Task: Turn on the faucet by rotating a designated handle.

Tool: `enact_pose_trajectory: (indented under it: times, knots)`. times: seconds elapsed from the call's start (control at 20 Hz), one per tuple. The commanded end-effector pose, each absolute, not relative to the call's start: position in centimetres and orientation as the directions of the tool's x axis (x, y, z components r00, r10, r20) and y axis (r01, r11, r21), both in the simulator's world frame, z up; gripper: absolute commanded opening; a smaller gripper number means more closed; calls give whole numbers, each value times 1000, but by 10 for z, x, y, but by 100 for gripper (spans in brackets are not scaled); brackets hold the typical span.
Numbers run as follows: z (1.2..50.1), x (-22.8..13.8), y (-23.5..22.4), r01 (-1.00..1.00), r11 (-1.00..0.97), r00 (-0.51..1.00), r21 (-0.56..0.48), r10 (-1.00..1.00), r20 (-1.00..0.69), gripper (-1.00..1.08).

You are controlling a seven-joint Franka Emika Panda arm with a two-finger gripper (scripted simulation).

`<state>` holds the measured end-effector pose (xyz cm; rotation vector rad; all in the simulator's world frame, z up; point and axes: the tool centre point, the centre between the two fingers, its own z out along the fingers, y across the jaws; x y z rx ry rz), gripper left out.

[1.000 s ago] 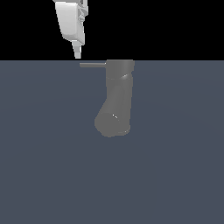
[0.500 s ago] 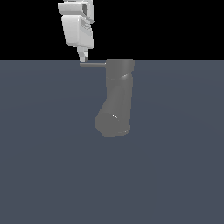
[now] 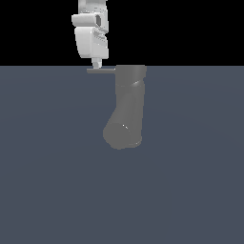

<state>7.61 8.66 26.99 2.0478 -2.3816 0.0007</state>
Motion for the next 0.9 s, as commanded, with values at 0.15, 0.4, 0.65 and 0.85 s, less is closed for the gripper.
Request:
enact_pose_trajectory:
  times: [0.15,0.4,0.65,0.85]
  knots:
    - [270,71,87,-989,151,-151,0,-989,1,-100]
    - [270,57,88,-989,151,-151,0,-989,1,-100]
    - [270,43,89,-989,151,-151,0,-989,1,-100]
    - [270,32,91,-989,151,-151,0,-989,1,-100]
